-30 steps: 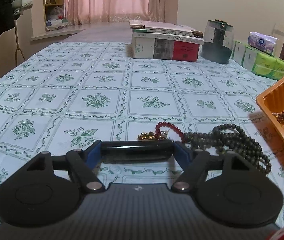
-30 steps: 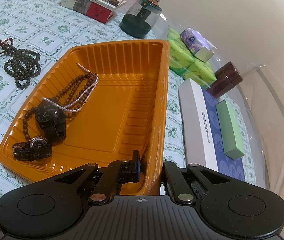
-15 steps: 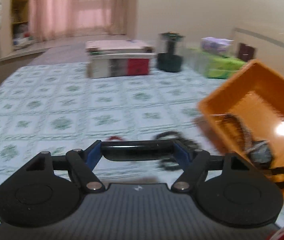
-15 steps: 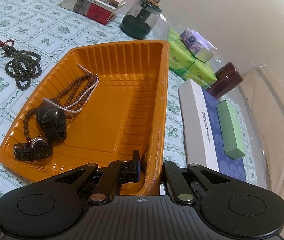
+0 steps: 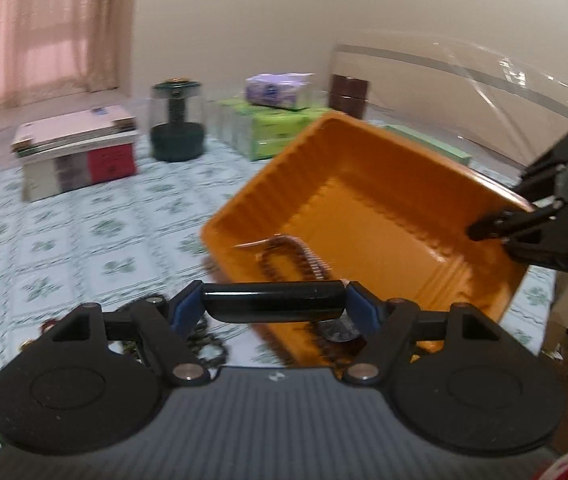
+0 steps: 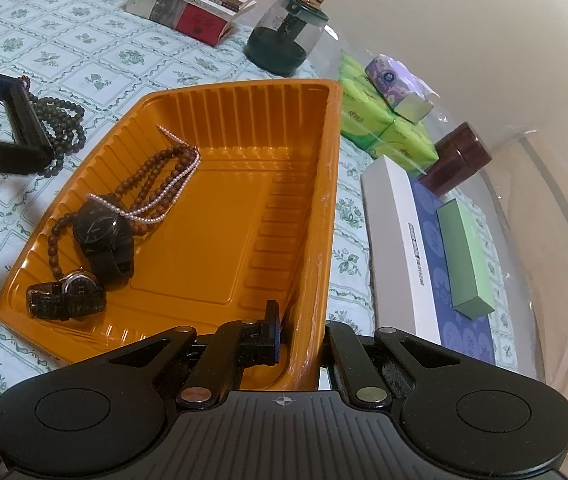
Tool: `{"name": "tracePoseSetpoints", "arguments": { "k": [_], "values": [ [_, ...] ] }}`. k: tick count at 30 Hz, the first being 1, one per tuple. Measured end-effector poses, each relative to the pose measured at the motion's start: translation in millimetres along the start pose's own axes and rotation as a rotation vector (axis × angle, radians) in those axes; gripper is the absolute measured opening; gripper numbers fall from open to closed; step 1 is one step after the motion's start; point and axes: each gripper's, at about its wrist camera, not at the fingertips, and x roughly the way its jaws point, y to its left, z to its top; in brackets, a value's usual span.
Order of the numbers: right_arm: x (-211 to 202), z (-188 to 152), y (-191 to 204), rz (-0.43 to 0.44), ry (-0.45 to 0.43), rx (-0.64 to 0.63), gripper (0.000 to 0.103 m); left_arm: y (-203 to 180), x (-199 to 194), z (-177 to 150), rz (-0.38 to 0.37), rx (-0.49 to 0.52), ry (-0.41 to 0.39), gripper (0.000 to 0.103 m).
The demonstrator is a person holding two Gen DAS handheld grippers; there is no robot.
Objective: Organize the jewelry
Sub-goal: 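Lower the black cylindrical case into the orange tray and open the left gripper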
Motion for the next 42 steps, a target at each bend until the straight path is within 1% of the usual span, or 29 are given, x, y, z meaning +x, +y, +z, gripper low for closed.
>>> {"name": "tracePoseSetpoints", "arguments": {
  "k": [6, 12, 17, 24, 31, 32, 33, 36, 39, 42],
  "values": [
    [-1, 1, 1, -0.002, -0.002, -0.008, 0.005, -14, 8, 4, -0.055, 0.054, -0.011, 0.074],
    [0, 0, 0, 0.0, -0.003, -0.005, 0.005, -25, 19, 6, -0.154, 0.132, -0.009, 0.074],
    [0, -2, -1, 0.0, -0.004, 0.001, 0.005, -32, 34, 10, -0.175, 0.18, 0.012, 0.074],
    [1, -1, -1, 0.002, -0.004, 0.005, 0.005, -38, 50, 11, -0.225, 0.209, 0.036, 0.074],
    [0, -1, -2, 0.004, -0.004, 0.011, 0.005, -41, 62, 13, -0.253, 0.224, 0.048, 0.075],
    [0, -1, -2, 0.004, -0.005, 0.012, 0.005, -42, 63, 13, -0.258, 0.227, 0.048, 0.077],
    [0, -1, -2, 0.004, -0.004, 0.011, 0.005, -42, 63, 14, -0.261, 0.229, 0.048, 0.082],
    [1, -2, -2, 0.005, -0.005, 0.016, 0.005, -40, 61, 15, -0.26, 0.224, 0.039, 0.083],
    [0, -3, -2, 0.005, -0.007, 0.018, 0.005, -35, 53, 16, -0.239, 0.212, 0.027, 0.083],
    [0, -3, -2, 0.004, -0.008, 0.019, 0.005, -24, 39, 13, -0.19, 0.19, 0.02, 0.083]
  ]
}}
